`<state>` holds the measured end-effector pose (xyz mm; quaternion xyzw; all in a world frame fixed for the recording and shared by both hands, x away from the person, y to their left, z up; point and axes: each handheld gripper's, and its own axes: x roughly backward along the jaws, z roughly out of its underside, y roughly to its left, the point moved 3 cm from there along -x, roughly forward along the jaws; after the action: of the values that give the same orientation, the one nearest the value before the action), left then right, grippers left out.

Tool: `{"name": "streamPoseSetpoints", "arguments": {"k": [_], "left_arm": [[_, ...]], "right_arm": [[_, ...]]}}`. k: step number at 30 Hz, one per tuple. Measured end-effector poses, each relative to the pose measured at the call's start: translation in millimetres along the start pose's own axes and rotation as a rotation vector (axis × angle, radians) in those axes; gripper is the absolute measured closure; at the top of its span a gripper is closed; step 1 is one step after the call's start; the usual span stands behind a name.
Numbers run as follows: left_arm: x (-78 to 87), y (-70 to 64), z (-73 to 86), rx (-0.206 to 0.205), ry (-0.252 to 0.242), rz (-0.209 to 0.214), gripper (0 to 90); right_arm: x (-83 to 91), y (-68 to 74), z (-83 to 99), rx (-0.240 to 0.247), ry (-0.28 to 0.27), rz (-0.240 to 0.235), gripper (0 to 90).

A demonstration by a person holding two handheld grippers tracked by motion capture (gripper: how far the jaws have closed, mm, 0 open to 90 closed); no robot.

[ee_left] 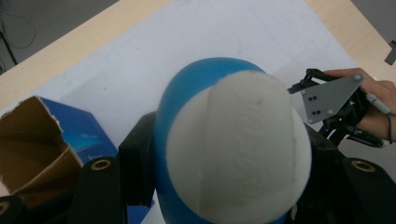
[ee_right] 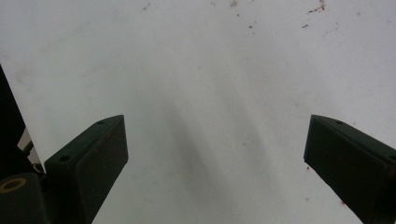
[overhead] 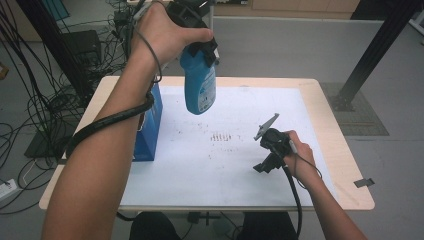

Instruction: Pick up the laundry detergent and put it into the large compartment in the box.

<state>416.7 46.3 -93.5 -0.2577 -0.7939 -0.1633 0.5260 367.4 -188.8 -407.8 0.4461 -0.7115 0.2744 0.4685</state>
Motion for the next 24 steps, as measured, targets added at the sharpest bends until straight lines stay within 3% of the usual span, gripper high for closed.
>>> {"name": "streamPoseSetpoints", "arguments": {"k": [13, 14, 17, 24], "left_arm": [[15.5, 45.2, 19.7, 0.145, 0.002, -0.055, 37.6], [18.9, 53.5, 23.2, 0.177, -0.009, -0.062, 37.6], [22.7, 62.3, 27.3, 0.2, -0.002, -0.071, 37.6], [35.3, 94.5, 43.5, 0.31, -0.012, -0.113, 37.6]], "right_arm": [[-1.4, 0.5, -1.6, 0.004, -0.006, -0.003, 6.1], [-1.4, 0.6, -2.1, 0.009, -0.008, -0.005, 6.1], [-1.5, 0.7, -2.5, 0.007, -0.009, -0.006, 6.1], [-1.5, 0.4, -2.1, 0.002, -0.012, -0.006, 6.1]]}}
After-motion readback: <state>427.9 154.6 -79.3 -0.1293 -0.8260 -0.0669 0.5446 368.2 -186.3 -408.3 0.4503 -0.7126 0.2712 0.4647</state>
